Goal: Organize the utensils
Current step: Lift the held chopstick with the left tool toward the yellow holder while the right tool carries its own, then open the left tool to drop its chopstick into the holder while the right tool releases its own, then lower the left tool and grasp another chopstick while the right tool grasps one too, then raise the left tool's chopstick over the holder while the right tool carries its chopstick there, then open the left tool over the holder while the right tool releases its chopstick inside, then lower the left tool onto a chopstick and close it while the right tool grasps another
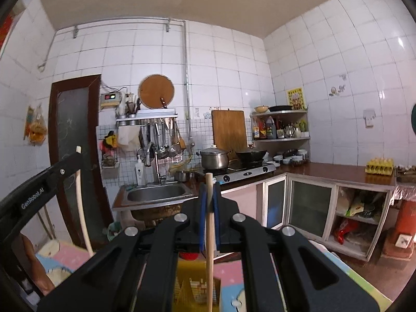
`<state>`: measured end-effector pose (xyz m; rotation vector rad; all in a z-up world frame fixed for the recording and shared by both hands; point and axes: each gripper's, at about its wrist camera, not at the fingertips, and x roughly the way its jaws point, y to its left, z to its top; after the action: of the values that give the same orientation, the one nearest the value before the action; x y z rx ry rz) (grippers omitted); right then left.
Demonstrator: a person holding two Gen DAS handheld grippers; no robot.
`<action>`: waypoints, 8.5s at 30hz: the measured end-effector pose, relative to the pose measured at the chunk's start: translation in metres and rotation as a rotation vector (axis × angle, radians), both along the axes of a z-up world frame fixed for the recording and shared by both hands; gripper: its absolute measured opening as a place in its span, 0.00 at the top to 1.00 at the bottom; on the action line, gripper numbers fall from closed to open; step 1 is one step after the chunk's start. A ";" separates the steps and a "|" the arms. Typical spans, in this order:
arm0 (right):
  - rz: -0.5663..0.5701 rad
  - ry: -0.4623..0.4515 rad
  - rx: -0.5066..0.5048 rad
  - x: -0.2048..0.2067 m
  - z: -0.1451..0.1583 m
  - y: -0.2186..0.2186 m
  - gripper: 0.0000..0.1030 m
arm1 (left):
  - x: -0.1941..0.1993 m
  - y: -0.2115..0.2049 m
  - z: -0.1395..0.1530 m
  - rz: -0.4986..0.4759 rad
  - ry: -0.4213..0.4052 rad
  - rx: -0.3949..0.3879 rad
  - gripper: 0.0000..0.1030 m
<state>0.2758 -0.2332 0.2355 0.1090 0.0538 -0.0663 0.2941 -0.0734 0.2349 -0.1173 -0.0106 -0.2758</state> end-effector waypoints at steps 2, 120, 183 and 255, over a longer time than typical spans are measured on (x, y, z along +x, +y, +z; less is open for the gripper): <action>0.002 0.009 0.014 0.018 0.001 -0.004 0.95 | 0.020 -0.010 -0.006 -0.004 0.003 0.016 0.96; -0.117 0.881 0.093 -0.043 -0.276 -0.004 0.93 | -0.031 0.036 -0.284 0.054 0.993 0.224 0.95; 0.015 0.119 0.012 -0.105 -0.065 -0.008 0.95 | -0.115 0.054 -0.074 0.075 0.201 0.077 0.96; -0.053 0.756 0.082 -0.053 -0.265 -0.005 0.41 | -0.057 0.059 -0.271 0.116 0.828 0.259 0.05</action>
<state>0.2225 -0.2384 -0.0290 0.1625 0.8089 -0.1556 0.2369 -0.0146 -0.0364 0.0339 0.8357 -0.0951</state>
